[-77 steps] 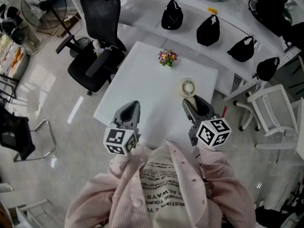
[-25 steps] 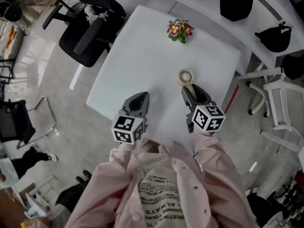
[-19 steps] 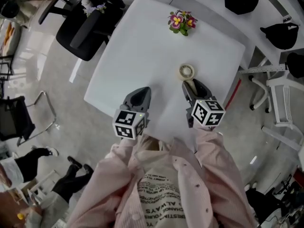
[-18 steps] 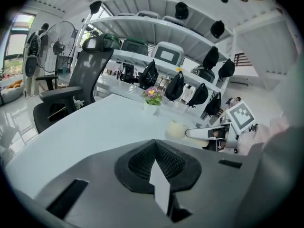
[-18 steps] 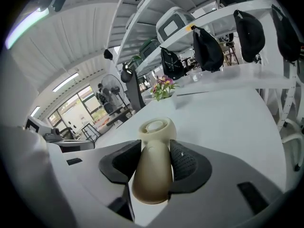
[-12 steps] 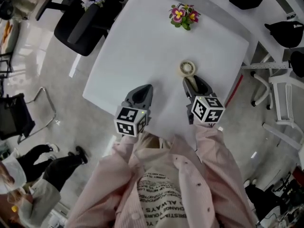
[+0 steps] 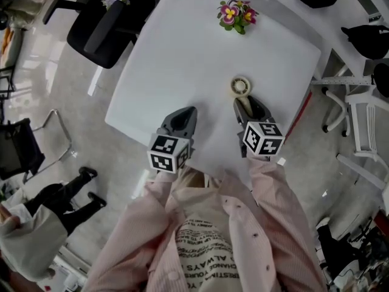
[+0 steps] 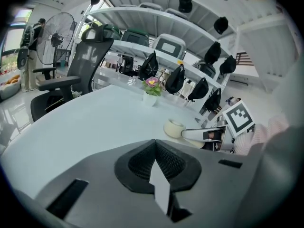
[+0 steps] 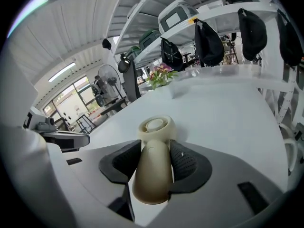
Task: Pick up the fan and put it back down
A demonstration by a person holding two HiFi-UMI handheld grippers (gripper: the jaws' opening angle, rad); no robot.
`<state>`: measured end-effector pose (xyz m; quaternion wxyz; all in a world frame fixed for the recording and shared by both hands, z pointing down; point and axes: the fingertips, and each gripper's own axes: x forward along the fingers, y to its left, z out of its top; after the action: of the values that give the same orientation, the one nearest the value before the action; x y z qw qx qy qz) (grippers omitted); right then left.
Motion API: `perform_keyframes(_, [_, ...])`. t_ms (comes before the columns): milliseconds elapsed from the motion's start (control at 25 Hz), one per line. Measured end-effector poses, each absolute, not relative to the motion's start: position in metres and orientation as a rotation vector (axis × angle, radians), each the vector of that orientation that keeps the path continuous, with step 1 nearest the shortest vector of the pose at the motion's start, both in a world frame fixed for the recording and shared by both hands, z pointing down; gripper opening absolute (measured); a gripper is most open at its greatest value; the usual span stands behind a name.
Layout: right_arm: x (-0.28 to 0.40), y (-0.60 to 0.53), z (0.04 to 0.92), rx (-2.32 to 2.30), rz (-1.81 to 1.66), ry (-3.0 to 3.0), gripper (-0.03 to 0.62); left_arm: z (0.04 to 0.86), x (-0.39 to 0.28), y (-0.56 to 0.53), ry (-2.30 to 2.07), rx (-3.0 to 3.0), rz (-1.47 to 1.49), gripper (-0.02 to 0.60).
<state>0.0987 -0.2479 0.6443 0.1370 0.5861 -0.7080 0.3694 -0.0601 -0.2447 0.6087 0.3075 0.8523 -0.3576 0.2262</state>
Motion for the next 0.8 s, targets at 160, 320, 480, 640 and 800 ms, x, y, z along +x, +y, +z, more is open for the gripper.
perform_keyframes(160, [0.097,-0.245,0.651,1.666,1.028,-2.023,0.184,0.611,-0.060,-0.241,-0.936,2.249,0.604,0.002])
perform_keyframes(320, [0.094,-0.242,0.658,1.639,1.018,-1.992,0.184,0.612,-0.060,-0.237,-0.930,2.247,0.607,0.002])
perform_keyframes(480, [0.093,-0.241,0.665,1.616,0.978,-1.960,0.184,0.614,-0.060,-0.232,-0.925,2.240,0.613,0.002])
perform_keyframes(640, [0.092,-0.241,0.665,1.624,0.976,-1.948,0.184,0.612,-0.060,-0.229,-0.912,2.251,0.611,0.002])
perform_keyframes(800, [0.091,-0.241,0.664,1.619,0.967,-1.960,0.184,0.609,-0.058,-0.227,-0.906,2.256,0.602,0.002])
